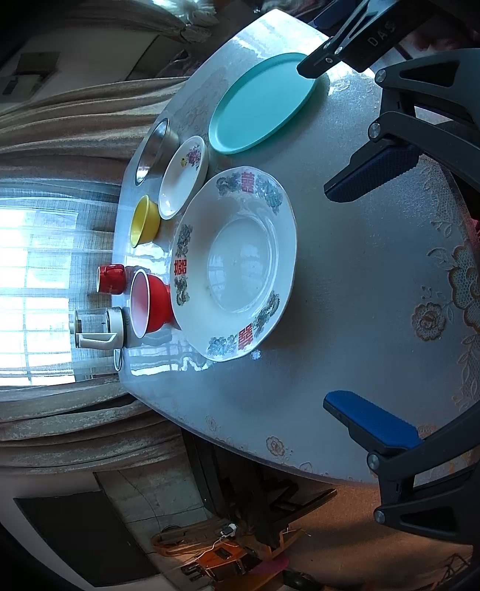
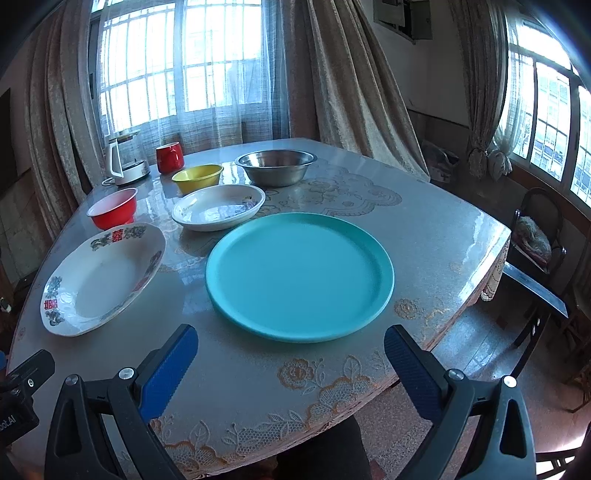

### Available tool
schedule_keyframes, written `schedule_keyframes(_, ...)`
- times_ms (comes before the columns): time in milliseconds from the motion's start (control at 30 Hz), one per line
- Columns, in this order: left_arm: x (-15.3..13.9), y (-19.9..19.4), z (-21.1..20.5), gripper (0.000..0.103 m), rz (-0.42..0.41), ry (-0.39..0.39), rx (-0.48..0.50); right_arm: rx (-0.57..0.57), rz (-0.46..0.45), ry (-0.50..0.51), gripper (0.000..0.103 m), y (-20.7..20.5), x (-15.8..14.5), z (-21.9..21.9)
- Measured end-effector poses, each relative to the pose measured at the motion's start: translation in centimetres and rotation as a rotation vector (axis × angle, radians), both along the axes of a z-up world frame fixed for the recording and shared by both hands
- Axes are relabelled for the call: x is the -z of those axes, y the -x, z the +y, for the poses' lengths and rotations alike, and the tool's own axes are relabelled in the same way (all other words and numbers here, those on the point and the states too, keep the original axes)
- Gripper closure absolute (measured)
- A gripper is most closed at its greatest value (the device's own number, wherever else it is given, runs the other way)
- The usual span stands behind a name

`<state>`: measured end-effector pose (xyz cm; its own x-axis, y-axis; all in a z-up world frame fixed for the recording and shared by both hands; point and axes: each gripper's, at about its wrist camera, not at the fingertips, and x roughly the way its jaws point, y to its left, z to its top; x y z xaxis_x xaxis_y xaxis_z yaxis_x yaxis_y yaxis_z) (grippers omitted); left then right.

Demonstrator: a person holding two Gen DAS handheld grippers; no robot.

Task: Organize plates and bowls
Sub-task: 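Move both grippers toward the rim of the large white red-character plate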

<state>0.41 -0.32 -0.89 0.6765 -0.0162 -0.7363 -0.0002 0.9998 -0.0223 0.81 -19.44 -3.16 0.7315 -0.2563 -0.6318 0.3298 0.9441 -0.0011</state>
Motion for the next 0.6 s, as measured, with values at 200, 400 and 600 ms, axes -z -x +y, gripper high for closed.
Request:
schedule_keyframes(200, 0.4, -0.2, 0.1, 0.000, 0.015, 0.016, 0.000, -0.035, -0.016, 0.020, 0.000, -0.1, 0.0, 0.4)
schedule_keyframes(400, 1.0, -0.7, 0.9, 0.000, 0.044, 0.041, -0.017, -0.141, -0.014, 0.022, 0.000, -1.0, 0.7, 1.3)
schedule_keyframes(600, 2.0, -1.1, 1.7, 0.000, 0.102, 0.166, 0.009, -0.277, -0.039, -0.055, 0.000, -1.6, 1.1, 1.5)
